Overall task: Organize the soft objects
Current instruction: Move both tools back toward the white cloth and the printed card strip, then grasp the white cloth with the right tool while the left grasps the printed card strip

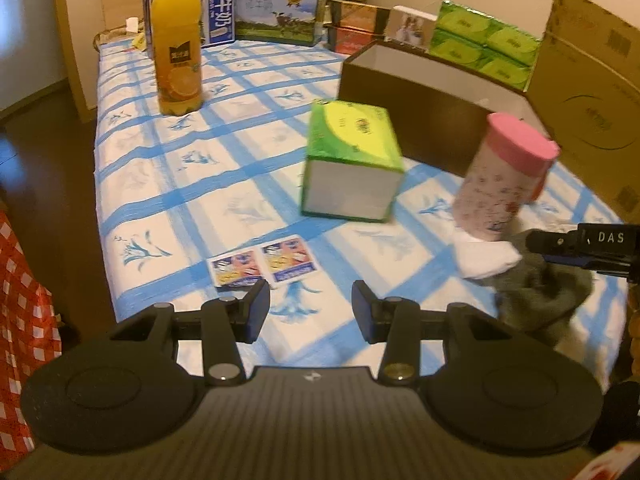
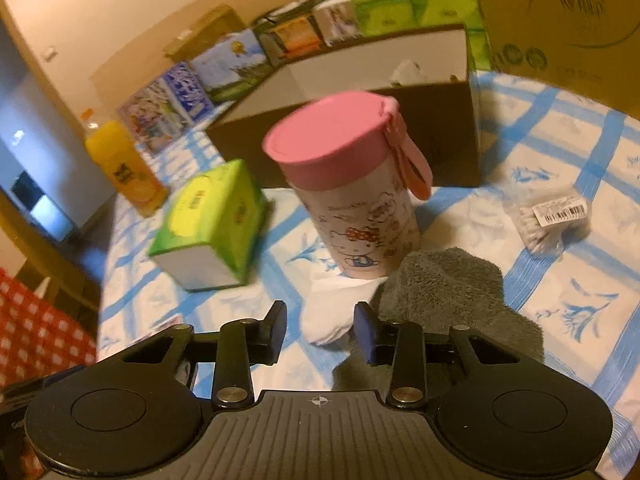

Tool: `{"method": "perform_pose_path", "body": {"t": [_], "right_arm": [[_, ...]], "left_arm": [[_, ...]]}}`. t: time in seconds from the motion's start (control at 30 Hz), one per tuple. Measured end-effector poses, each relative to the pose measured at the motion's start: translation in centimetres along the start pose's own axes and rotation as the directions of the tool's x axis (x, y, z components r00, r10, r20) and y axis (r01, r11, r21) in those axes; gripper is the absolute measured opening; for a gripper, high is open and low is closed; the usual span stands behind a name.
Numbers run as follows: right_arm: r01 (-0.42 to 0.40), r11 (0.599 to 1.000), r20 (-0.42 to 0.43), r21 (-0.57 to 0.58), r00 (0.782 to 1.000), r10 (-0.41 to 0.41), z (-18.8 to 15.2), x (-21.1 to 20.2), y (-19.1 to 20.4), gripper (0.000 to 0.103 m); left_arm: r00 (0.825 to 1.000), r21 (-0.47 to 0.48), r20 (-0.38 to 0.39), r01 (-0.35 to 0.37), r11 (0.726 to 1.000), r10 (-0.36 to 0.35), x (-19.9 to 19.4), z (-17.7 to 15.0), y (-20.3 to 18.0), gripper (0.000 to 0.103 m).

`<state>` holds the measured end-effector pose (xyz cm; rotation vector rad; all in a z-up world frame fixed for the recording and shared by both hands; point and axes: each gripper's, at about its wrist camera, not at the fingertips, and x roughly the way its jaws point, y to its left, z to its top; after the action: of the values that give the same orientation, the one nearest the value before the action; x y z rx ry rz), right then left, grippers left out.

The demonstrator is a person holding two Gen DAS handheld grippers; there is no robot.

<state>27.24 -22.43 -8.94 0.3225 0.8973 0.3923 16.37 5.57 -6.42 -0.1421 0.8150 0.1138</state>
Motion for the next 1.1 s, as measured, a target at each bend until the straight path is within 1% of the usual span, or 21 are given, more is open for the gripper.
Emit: {"method": "perform_pose_path", "body": {"t": [0.2,0.37,0.4,0.43,0.5,0.57,0.63,0.7,0.77,0.83,0.9,0.97,1.0,1.03,1.07,1.1], "right_arm": [[0.062,0.997,-0.035,0.05,0.998,-0.06,-0.1,3.0,-0.9,0.037],[0.056,0.994,-0.072,0.099,0.996,-0.049,-0.5,4.9,-1.4,0.037],[0.059,0.993,-0.072,0.102,0.996,-0.052,-0.7,5.1,-1.5,0.033],[0.061,0.993,-0.071,0.099,0.996,-0.054,-0.9,5.2,-1.4,0.02],[0.056,0.994,-0.079,0.09,0.996,-0.049,-1.0,5.4,-1.5,0.006],[0.054,0.995,-0.076,0.089,0.996,-0.047,-1.2,5.1,-1.6,0.005],[0.046,0.994,-0.07,0.094,0.997,-0.039,-1.2,4.8,-1.7,0.005],[0.038,0.994,-0.066,0.105,0.997,-0.031,-1.2,4.3,-1.9,0.005],[0.032,0.993,-0.065,0.113,0.998,-0.025,-1.2,4.0,-2.2,0.005],[0.027,0.993,-0.066,0.117,0.998,-0.019,-1.1,3.7,-2.3,0.005],[0.024,0.993,-0.064,0.119,0.998,-0.016,-1.1,3.5,-2.3,0.005],[0.024,0.993,-0.059,0.114,0.998,-0.017,-1.0,3.3,-2.3,0.005],[0.025,0.994,-0.058,0.111,0.998,-0.018,-1.0,3.2,-2.3,0.005],[0.026,0.994,-0.057,0.109,0.998,-0.019,-1.1,3.2,-2.3,0.005],[0.026,0.994,-0.056,0.108,0.998,-0.02,-1.1,3.1,-2.3,0.005],[0.026,0.994,-0.054,0.108,0.998,-0.02,-1.1,3.0,-2.3,0.005]], "left_arm": [[0.999,-0.002,-0.02,-0.038,0.999,0.037,2.7,-0.2,1.9,0.041],[0.997,0.024,-0.034,-0.063,0.998,0.064,4.3,-0.5,2.8,0.041],[0.997,0.035,-0.037,-0.067,0.997,0.068,4.6,-0.6,2.9,0.041],[0.997,0.047,-0.039,-0.071,0.996,0.073,4.8,-0.7,2.9,0.042],[0.995,0.089,-0.042,-0.088,0.992,0.092,5.3,-0.9,2.8,0.042],[0.993,0.144,-0.036,-0.109,0.984,0.115,5.7,-1.1,2.6,0.043],[0.99,0.21,-0.023,-0.131,0.969,0.139,6.3,-1.3,2.4,0.043],[0.986,0.276,-0.013,-0.155,0.949,0.165,6.8,-1.6,2.3,0.043],[0.98,0.349,0.001,-0.188,0.918,0.2,7.5,-1.9,2.3,0.043],[0.973,0.419,0.019,-0.216,0.882,0.229,8.2,-2.3,2.4,0.043],[0.97,0.48,0.037,-0.228,0.847,0.241,8.8,-2.6,2.2,0.042],[0.97,0.518,0.049,-0.229,0.824,0.238,9.3,-2.9,2.3,0.041],[0.97,0.531,0.059,-0.231,0.816,0.236,9.4,-3.0,2.2,0.039],[0.97,0.544,0.07,-0.232,0.806,0.233,9.6,-3.0,2.2,0.034],[0.97,0.552,0.074,-0.233,0.801,0.231,9.8,-3.0,2.1,0.03],[0.971,0.557,0.077,-0.23,0.798,0.226,9.9,-2.9,2.1,0.024]]}}
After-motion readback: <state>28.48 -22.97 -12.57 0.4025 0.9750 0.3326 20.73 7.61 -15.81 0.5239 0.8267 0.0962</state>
